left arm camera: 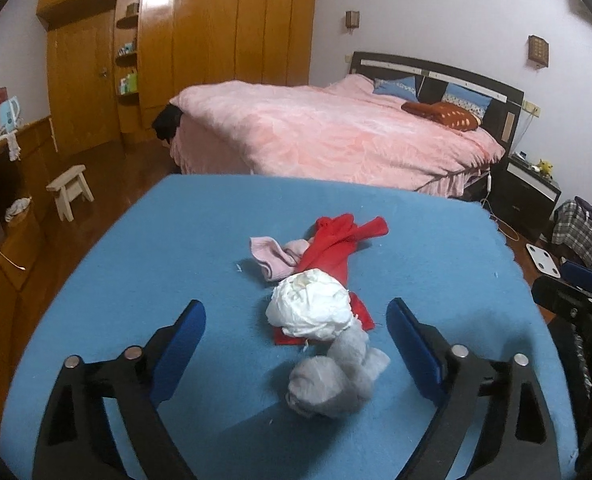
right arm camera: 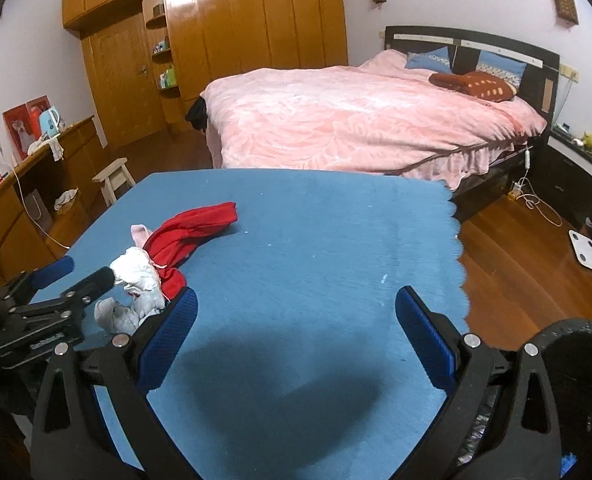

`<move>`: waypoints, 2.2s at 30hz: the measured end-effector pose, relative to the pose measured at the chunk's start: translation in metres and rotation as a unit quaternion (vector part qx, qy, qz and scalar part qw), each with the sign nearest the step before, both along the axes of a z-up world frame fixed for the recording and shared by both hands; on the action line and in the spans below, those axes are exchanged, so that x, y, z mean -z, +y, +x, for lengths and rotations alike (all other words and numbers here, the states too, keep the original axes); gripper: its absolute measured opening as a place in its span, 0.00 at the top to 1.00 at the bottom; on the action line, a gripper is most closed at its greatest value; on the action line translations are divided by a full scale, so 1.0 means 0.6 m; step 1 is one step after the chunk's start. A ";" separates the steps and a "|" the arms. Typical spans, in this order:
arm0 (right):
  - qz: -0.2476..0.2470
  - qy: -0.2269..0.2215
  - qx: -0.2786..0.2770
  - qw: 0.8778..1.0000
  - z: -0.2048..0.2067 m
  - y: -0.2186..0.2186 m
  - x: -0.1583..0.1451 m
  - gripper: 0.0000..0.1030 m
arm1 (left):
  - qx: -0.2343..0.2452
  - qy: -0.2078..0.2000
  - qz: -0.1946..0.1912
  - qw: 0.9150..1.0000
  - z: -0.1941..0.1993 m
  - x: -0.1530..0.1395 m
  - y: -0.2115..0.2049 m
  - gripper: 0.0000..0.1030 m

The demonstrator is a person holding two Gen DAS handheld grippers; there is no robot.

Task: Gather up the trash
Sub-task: 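Grasp the crumpled white tissue with the left tool, then grasp the grey sock with the right tool while the left tool holds the tissue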

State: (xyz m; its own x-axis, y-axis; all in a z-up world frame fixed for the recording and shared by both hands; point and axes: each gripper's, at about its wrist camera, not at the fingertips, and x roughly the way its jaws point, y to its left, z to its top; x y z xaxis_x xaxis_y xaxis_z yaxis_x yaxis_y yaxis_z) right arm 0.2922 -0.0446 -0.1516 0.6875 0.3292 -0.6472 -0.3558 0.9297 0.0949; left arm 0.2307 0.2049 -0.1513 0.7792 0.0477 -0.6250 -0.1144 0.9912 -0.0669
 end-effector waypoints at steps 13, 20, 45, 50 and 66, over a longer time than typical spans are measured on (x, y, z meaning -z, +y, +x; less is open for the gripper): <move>-0.007 0.013 0.007 1.000 0.014 0.001 0.021 0.06 | 0.025 0.029 -0.026 0.999 0.043 0.034 -0.004 0.51; -0.004 0.012 0.003 1.000 0.010 0.009 0.019 0.06 | 0.029 0.017 -0.035 0.999 0.029 0.025 -0.002 0.64; 0.009 0.029 -0.066 0.997 -0.031 0.187 0.048 0.06 | -0.065 0.012 -0.006 0.998 -0.101 0.013 0.149 0.64; -0.005 0.034 -0.073 0.997 -0.033 0.223 0.066 0.06 | -0.075 0.016 -0.015 0.997 -0.116 0.023 0.173 0.64; -0.016 0.051 -0.086 0.995 -0.048 0.260 0.075 0.06 | -0.089 0.010 -0.041 0.995 -0.123 0.032 0.196 0.64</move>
State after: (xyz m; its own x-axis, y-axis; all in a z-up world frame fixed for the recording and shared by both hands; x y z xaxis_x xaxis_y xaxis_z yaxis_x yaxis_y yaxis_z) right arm 0.2632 0.1114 -0.1963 0.5534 0.4139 -0.7228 -0.4998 0.8592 0.1093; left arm 0.1570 0.3224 -0.1705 0.7499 0.1321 -0.6482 -0.2903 0.9462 -0.1430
